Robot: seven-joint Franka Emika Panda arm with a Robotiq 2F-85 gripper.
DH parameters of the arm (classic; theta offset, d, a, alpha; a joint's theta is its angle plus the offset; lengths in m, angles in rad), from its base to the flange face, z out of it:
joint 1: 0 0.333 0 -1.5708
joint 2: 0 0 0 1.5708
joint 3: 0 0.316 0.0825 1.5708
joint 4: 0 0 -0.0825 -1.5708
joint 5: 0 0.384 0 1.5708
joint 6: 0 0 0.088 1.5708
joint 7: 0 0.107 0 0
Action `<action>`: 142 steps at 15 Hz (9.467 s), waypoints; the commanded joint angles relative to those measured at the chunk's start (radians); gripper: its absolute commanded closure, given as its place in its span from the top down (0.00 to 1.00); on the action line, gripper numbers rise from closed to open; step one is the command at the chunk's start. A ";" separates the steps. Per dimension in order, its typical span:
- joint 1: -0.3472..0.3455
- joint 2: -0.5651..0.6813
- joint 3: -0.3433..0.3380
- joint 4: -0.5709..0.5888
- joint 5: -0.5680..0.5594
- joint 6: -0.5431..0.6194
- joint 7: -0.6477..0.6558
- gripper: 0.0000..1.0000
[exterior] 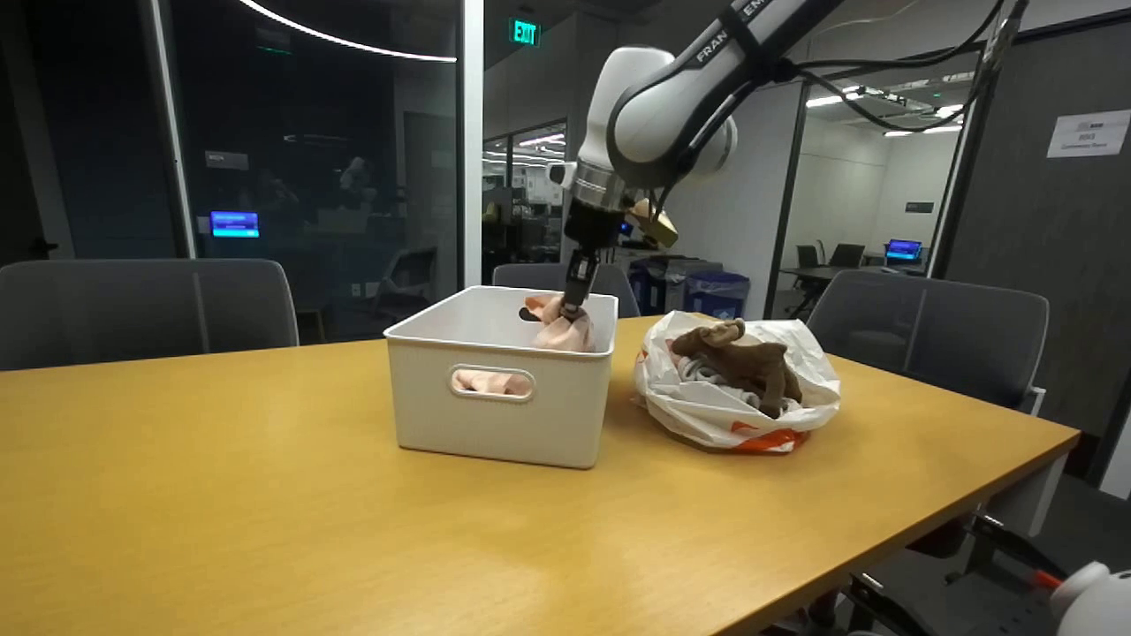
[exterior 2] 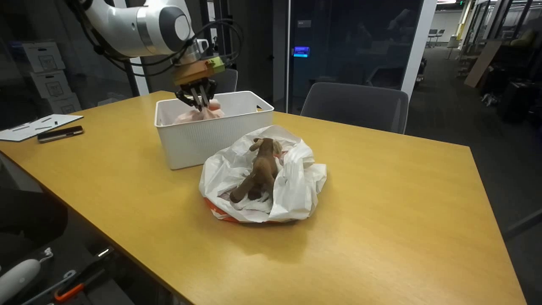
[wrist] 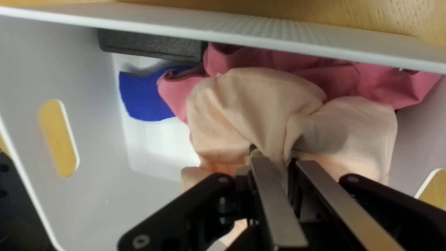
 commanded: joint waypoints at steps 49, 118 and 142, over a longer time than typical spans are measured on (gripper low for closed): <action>0.721 -0.653 -0.835 -0.702 0.532 -0.046 -0.350 0.07; -0.143 -0.560 -0.050 -0.501 -0.097 -0.005 0.372 0.05; -0.322 -0.108 -0.154 -0.396 -0.585 0.277 0.517 0.05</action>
